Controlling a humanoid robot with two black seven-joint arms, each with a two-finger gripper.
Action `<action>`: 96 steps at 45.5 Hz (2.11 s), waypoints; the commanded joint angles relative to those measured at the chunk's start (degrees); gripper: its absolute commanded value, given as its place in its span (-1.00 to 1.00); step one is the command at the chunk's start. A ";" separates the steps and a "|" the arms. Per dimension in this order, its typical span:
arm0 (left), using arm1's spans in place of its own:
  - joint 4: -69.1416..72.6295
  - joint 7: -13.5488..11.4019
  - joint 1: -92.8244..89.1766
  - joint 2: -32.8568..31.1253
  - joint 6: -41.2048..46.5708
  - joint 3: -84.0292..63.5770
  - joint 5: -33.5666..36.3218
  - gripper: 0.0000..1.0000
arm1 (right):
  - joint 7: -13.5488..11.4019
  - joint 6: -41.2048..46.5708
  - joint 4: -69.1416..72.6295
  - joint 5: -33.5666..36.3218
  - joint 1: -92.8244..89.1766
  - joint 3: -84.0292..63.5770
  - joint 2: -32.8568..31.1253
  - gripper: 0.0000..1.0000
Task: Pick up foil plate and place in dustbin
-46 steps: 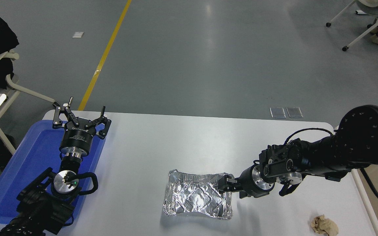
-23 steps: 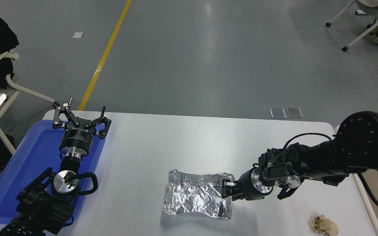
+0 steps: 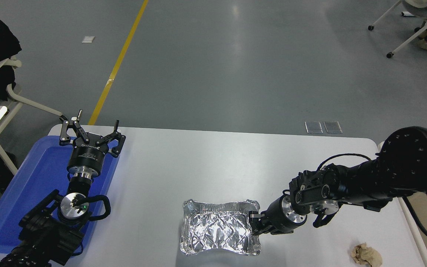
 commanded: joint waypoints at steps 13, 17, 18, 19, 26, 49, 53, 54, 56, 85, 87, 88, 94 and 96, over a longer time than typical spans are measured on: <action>0.00 0.00 0.00 0.05 0.00 0.00 0.03 1.00 | 0.01 23.26 2.65 -1.66 17.28 -7.78 -5.53 -1.00; 0.00 0.00 0.00 0.05 0.00 0.00 0.03 1.00 | 0.01 26.87 3.61 -1.66 22.38 -10.76 -6.41 -1.00; 0.00 0.00 0.00 0.05 0.00 0.00 0.03 1.00 | 0.01 27.58 3.96 -1.66 23.78 -11.55 -6.50 -1.00; 0.00 0.00 0.00 -0.03 0.00 0.00 0.03 1.00 | 0.01 27.58 4.32 -1.66 24.84 -12.26 -6.68 -1.00; 0.00 0.00 0.00 0.05 0.00 0.00 0.03 1.00 | 0.01 27.58 5.11 -2.27 32.05 -16.83 -7.65 -1.00; 0.00 0.00 0.00 0.05 0.00 0.00 0.03 1.00 | 0.01 27.58 9.86 -12.38 50.25 -17.80 -16.96 -1.00; 0.00 0.00 0.00 0.05 0.00 0.00 0.03 1.00 | 0.01 27.58 9.86 -13.35 53.06 -17.98 -17.31 -1.00; 0.00 0.08 0.00 0.05 0.00 0.00 0.03 1.00 | 0.01 27.58 9.86 -13.61 53.76 -18.06 -17.31 -1.00; 0.00 0.00 0.00 0.05 0.00 0.00 0.03 1.00 | 0.01 27.58 9.86 -13.97 55.08 -18.59 -17.40 -1.00; 0.00 -0.09 0.08 0.05 0.09 -0.09 -0.06 1.00 | 0.01 27.58 9.59 -15.55 58.08 -22.98 -17.67 -1.00; 0.09 -0.18 0.08 0.05 0.09 -0.09 -0.15 1.00 | 0.01 27.58 9.59 -15.55 58.08 -24.04 -18.10 -1.00; 0.09 -0.18 0.08 0.05 0.09 -0.09 -0.15 1.00 | 0.01 27.58 9.51 -15.72 58.08 -24.83 -18.63 -1.00; 0.09 -0.27 0.17 0.05 0.09 -0.09 -0.15 1.00 | 0.01 27.58 9.42 -17.39 58.25 -28.17 -22.40 -1.00; 0.09 -0.35 0.17 0.05 0.09 -0.09 -0.15 1.00 | 0.01 27.58 9.42 -18.27 58.51 -28.87 -23.90 -1.00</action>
